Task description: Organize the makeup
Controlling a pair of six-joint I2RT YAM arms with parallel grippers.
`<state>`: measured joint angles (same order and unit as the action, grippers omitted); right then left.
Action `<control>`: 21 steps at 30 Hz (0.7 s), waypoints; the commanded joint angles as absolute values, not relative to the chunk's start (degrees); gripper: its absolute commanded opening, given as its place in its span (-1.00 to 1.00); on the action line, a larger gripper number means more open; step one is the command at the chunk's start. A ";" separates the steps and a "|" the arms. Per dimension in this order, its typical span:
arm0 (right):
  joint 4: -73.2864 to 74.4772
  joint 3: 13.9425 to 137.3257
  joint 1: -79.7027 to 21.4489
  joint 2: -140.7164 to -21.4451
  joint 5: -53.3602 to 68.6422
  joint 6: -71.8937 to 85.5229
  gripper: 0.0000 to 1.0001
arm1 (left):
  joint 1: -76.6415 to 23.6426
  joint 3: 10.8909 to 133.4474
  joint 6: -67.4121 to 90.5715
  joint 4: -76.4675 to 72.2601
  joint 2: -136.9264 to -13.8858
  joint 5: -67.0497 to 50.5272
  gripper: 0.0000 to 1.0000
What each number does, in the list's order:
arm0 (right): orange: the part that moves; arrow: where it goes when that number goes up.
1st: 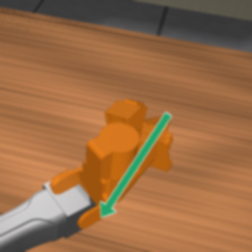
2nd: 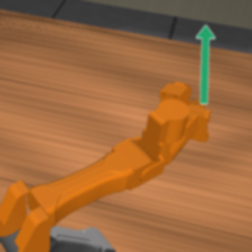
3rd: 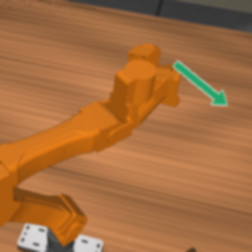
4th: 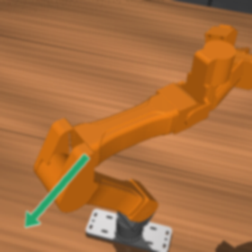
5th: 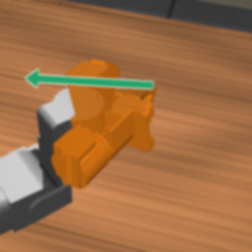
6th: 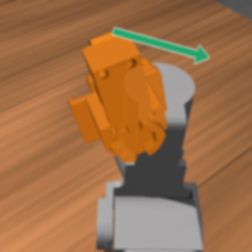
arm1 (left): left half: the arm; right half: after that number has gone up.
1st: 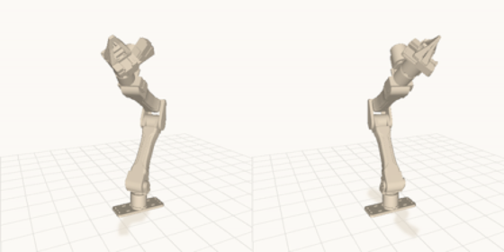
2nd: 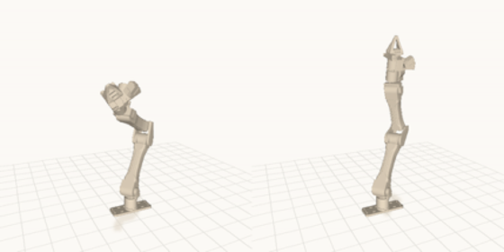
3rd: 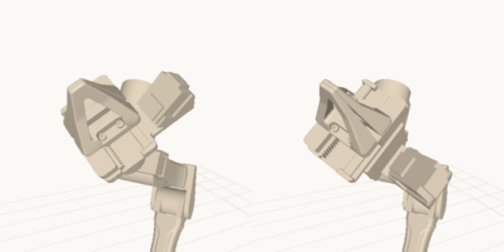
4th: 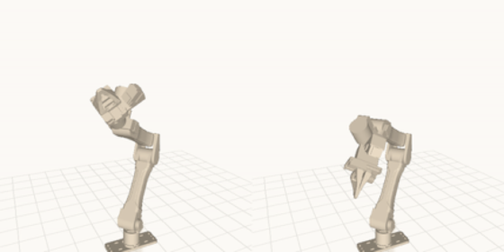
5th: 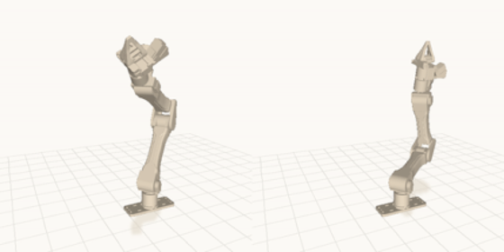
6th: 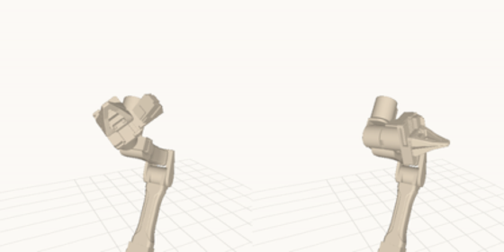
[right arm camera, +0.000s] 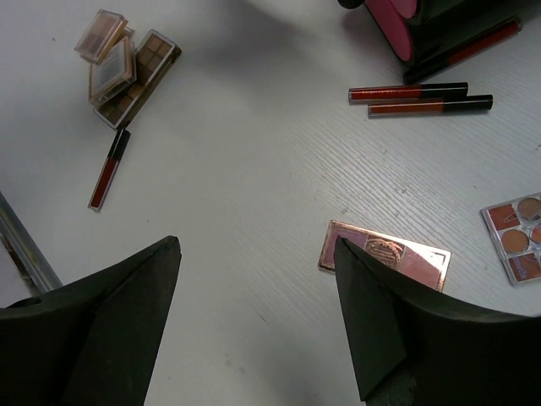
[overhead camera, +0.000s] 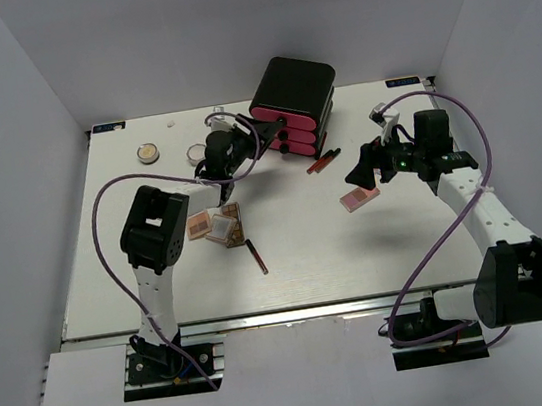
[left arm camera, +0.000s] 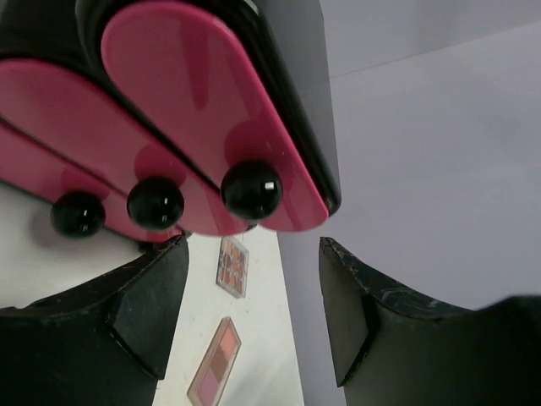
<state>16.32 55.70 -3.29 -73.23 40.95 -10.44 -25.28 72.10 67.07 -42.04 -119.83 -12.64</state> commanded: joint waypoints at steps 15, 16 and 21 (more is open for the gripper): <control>13.62 57.13 -3.08 -74.71 41.48 -10.02 0.56 | -25.49 83.32 67.76 -41.66 -126.91 -13.36 0.32; 13.54 57.04 -3.08 -74.71 41.57 -10.02 0.56 | -25.40 83.58 67.76 -41.49 -127.26 -13.27 0.32; 13.54 57.04 -3.08 -74.71 41.22 -10.20 0.56 | -25.49 85.95 68.03 -40.96 -128.58 -13.10 0.17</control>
